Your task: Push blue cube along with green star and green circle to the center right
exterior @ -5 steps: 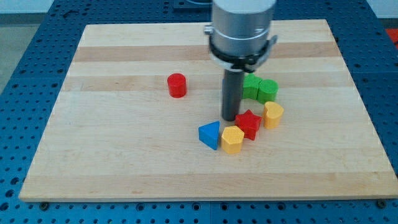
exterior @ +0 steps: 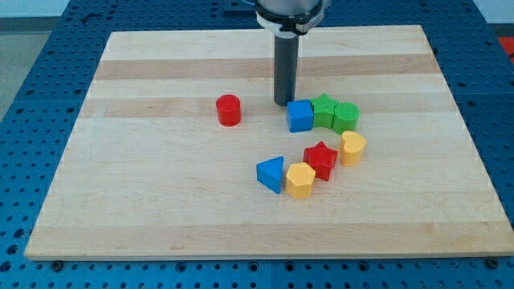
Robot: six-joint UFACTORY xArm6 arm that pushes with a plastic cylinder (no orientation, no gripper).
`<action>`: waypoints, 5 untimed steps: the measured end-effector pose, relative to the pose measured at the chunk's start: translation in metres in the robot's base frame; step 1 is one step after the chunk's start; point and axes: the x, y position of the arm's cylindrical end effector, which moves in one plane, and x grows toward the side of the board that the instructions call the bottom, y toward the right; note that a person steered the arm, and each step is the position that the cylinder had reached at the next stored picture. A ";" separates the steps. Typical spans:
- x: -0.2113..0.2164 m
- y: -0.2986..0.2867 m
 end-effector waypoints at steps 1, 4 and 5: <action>-0.002 -0.020; 0.032 -0.053; 0.039 -0.053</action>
